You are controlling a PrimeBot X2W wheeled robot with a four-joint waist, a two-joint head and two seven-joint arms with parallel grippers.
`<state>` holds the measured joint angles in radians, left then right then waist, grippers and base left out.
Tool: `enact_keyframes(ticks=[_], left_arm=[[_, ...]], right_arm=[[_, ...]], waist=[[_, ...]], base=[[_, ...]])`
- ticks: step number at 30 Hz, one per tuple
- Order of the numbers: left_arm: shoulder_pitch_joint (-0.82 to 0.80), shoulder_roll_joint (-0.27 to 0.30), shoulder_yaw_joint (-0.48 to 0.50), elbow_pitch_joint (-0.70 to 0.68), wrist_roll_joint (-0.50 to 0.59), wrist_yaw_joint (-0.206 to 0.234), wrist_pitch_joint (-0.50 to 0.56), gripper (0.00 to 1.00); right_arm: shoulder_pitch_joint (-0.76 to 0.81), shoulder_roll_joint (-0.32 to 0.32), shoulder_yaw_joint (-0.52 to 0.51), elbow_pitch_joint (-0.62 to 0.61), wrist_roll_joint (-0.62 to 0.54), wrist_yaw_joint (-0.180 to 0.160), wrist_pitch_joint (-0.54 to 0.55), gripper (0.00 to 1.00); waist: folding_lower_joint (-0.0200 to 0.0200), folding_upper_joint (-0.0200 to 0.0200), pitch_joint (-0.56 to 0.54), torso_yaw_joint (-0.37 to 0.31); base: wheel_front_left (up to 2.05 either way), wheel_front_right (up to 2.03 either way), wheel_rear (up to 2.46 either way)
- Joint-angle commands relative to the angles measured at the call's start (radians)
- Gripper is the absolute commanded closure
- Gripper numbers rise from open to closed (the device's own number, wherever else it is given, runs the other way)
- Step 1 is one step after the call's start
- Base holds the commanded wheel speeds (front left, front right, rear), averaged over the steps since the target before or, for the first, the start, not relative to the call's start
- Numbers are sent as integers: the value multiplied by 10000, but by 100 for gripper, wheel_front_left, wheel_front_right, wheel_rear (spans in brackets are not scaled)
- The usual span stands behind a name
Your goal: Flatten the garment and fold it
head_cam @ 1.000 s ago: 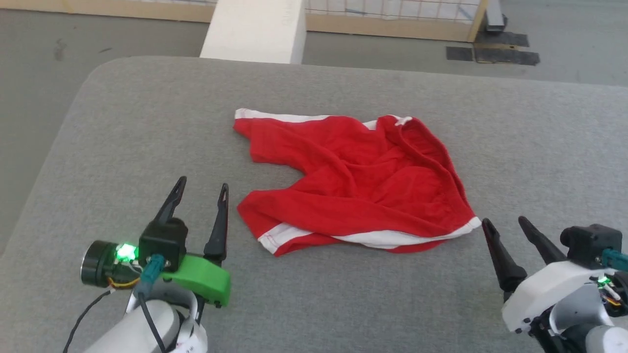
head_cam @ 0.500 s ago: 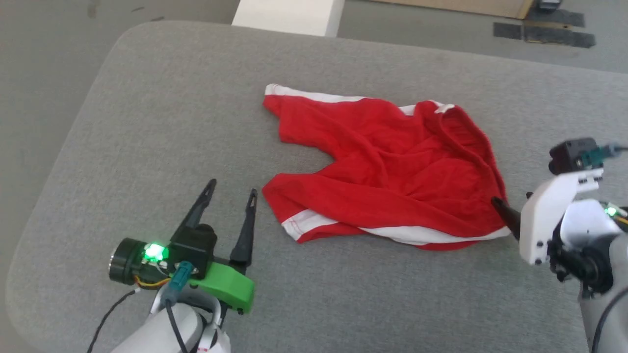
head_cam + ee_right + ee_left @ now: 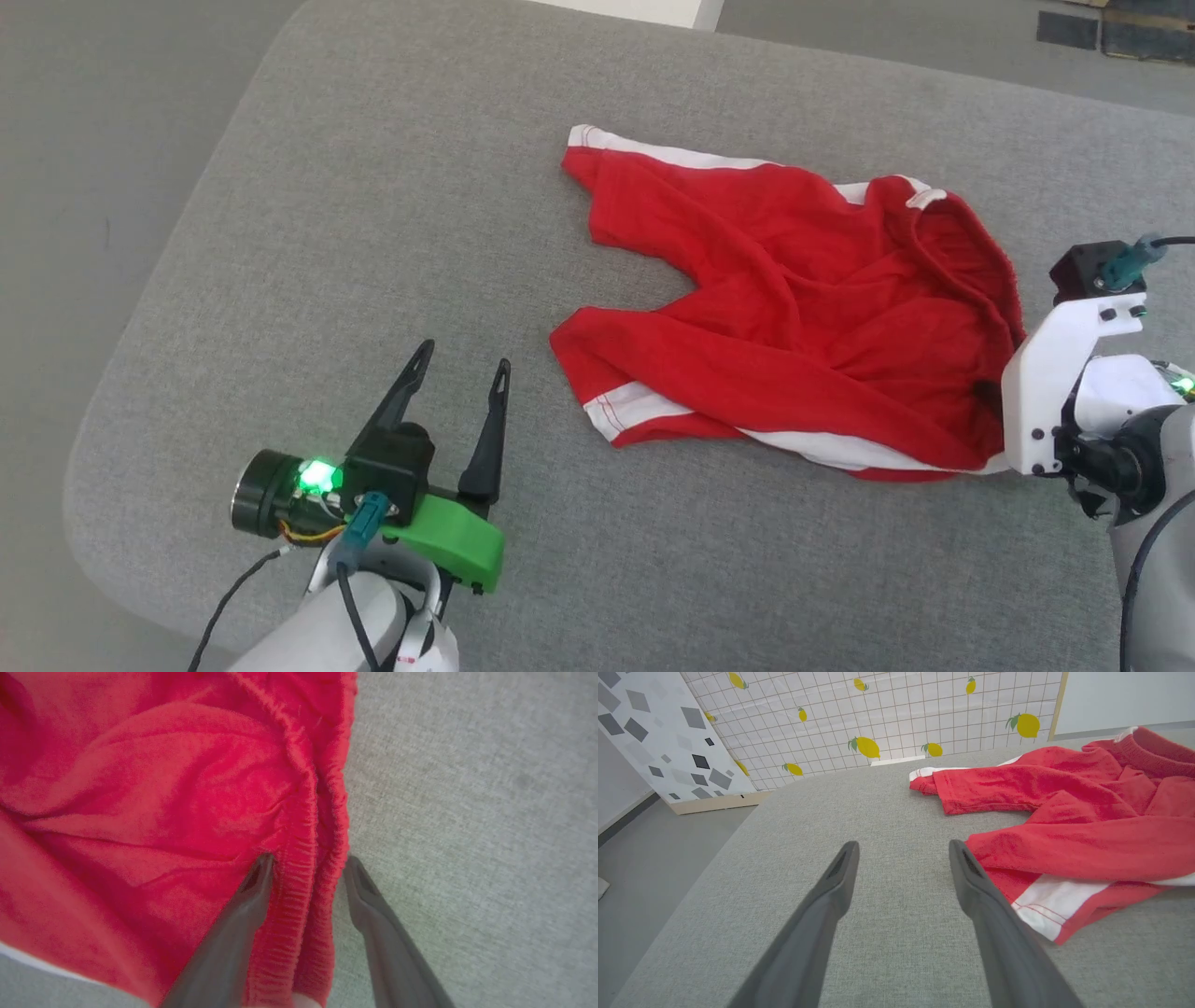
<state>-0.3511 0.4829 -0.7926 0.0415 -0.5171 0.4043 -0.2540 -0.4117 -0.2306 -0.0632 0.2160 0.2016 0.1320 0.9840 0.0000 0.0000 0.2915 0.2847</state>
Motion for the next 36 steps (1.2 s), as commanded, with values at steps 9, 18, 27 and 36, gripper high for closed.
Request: enact_keyframes(ticks=[9, 18, 27, 36], left_arm=[[-68, -55, 104, 179, 95, -170, -76, 0], [-31, 18, 107, 210, -17, -219, -22, 0], [-66, 49, 100, 172, -108, -247, 23, 0], [-42, -19, 345, 111, -538, -197, 140, 0]], right_arm=[[329, -218, -683, -135, 447, -13, -197, 100], [1243, -355, -1865, -619, 829, -13, 365, 100], [1967, -23, -2455, -1078, 478, -13, 145, 0], [1768, -519, -1239, -1797, 1497, -13, -2437, 0]], waist=[[0, 0, -440, -579], [0, 0, -838, -1075], [0, 0, -738, -1213], [0, 0, -1184, -1648]], base=[[0, 0, 0], [0, 0, 0], [0, 0, 0], [0, 0, 0]])
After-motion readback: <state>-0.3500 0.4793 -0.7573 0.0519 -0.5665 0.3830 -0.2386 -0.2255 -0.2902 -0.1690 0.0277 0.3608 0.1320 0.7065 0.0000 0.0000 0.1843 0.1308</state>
